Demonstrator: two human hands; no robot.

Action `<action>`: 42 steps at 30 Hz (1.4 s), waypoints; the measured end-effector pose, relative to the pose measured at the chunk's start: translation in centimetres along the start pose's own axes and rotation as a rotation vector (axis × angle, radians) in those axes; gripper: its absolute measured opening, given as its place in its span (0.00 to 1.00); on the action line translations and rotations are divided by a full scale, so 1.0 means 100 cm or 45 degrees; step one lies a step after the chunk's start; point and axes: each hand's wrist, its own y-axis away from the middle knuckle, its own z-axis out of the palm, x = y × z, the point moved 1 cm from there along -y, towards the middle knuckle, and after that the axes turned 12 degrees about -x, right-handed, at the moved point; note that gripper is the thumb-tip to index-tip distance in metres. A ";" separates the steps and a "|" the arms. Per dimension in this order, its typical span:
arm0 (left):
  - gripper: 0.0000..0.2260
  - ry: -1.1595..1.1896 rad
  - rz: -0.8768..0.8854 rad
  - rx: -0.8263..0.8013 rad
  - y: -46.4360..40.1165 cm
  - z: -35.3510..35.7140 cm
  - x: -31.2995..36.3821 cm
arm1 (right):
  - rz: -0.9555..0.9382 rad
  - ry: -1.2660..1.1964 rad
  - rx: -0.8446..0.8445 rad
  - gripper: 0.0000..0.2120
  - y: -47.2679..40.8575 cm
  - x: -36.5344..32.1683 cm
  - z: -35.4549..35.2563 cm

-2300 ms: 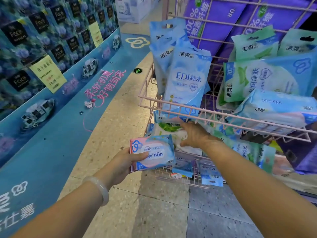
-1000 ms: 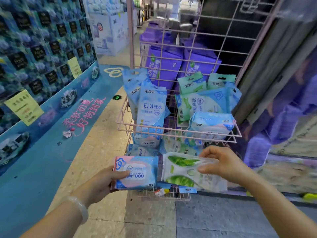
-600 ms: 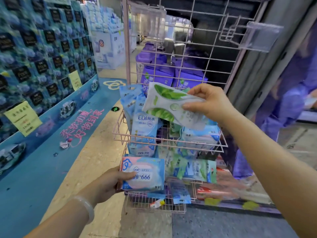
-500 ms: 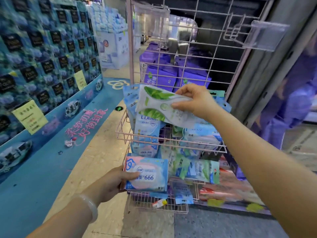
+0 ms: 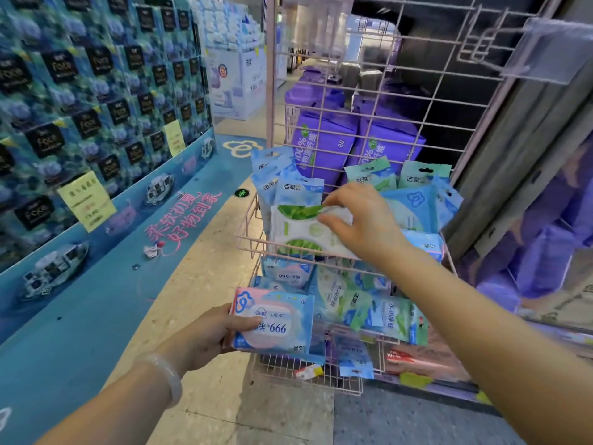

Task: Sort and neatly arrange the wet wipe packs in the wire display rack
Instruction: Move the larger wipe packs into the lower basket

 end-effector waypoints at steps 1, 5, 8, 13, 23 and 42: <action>0.12 0.000 -0.006 0.011 0.000 -0.003 -0.001 | -0.053 -0.098 -0.029 0.08 0.012 -0.007 0.005; 0.13 0.023 -0.020 0.055 -0.002 -0.010 -0.002 | -0.003 -0.258 -0.502 0.04 0.055 -0.004 0.049; 0.14 0.036 -0.032 0.046 -0.004 -0.015 -0.006 | 0.229 -0.277 -0.701 0.08 0.069 0.023 0.088; 0.16 0.114 -0.075 0.079 -0.004 -0.027 -0.030 | 0.483 -0.309 -0.801 0.14 0.066 0.059 0.145; 0.22 0.213 -0.080 0.132 -0.001 -0.045 -0.062 | 0.867 -0.471 -0.798 0.26 0.014 0.068 0.231; 0.17 0.213 -0.069 0.148 -0.024 -0.048 -0.057 | 0.942 -0.333 -0.838 0.28 -0.007 0.076 0.229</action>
